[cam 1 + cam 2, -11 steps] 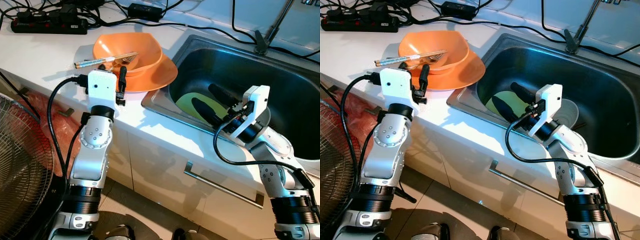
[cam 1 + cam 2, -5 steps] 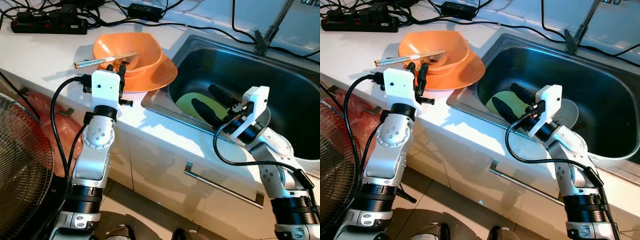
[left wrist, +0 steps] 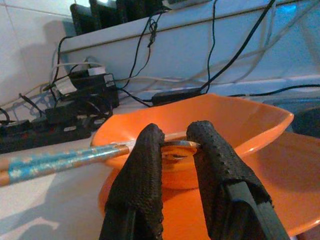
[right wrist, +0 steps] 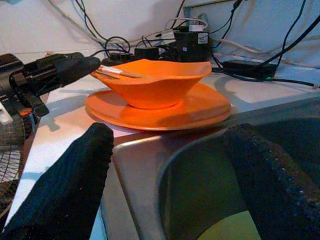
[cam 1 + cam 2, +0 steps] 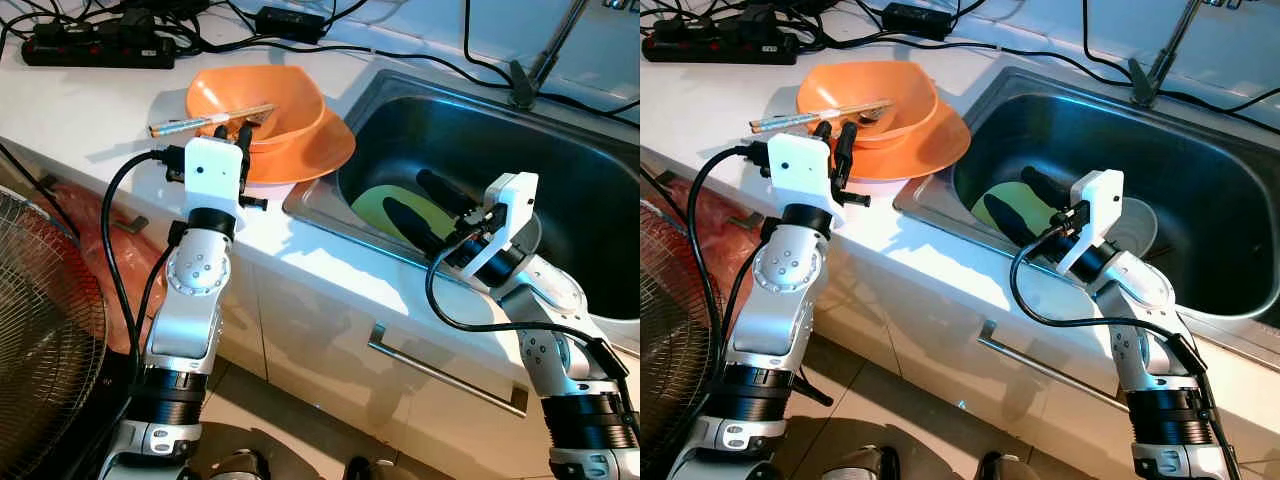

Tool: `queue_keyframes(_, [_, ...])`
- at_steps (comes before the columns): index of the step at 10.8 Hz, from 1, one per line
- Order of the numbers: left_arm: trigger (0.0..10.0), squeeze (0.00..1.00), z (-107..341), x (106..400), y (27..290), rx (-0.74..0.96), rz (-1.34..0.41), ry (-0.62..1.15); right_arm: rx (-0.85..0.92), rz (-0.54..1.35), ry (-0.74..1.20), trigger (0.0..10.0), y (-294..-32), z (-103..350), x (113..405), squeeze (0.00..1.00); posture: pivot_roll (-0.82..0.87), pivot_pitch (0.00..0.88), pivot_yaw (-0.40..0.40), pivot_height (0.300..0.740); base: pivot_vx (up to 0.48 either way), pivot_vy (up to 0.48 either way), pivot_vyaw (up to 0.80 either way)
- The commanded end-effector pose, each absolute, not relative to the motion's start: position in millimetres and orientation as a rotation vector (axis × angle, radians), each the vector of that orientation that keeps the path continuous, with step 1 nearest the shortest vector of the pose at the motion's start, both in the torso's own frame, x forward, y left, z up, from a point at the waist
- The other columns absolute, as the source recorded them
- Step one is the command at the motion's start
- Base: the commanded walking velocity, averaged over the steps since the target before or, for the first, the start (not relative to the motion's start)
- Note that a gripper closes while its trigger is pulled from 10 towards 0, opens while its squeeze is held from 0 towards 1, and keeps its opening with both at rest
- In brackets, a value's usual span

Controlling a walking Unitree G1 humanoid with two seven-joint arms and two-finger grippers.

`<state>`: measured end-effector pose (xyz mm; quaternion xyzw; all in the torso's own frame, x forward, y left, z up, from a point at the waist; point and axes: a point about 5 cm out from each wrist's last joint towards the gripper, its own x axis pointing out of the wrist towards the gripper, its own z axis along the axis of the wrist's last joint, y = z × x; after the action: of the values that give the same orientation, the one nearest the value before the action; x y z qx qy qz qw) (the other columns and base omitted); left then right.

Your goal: Kitchen organization

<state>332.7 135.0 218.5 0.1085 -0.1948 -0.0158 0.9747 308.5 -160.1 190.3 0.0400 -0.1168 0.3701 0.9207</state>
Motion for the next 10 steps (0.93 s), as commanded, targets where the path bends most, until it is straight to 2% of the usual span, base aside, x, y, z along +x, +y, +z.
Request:
queue_keyframes(1, [0.0, 0.00, 231, 332, 126, 0.222, -0.061, -0.448, 0.076, 0.767, -0.237, 10.0, -159, 190, 306, 0.00, 0.07, 0.153, -0.059, 0.740, 0.000, 0.000, 0.00])
queue_keyframes(2, [1.4, 0.00, 233, 331, 125, 0.219, -0.066, -0.456, 0.076, 0.768, -0.237, 10.0, -159, 189, 306, 0.00, 0.07, 0.150, -0.060, 0.740, 0.000, 0.000, 0.00])
queue_keyframes(3, [10.0, 0.00, 241, 331, 121, 0.197, -0.084, -0.481, 0.077, 0.771, -0.237, 10.0, -158, 189, 306, 0.00, 0.07, 0.150, -0.060, 0.740, 0.000, 0.000, 0.00])
queue_keyframes(6, [10.0, 0.00, 249, 331, 115, 0.143, -0.122, -0.487, 0.075, 0.774, -0.237, 10.0, -157, 189, 306, 0.00, 0.07, 0.140, -0.055, 0.740, 0.000, 0.000, 0.00])
queue_keyframes(10, [10.0, 0.00, 235, 330, 114, 0.129, -0.144, -0.410, 0.067, 0.782, -0.232, 10.0, -155, 187, 305, 0.00, 0.07, 0.136, -0.051, 0.740, 0.000, 0.000, 0.00])
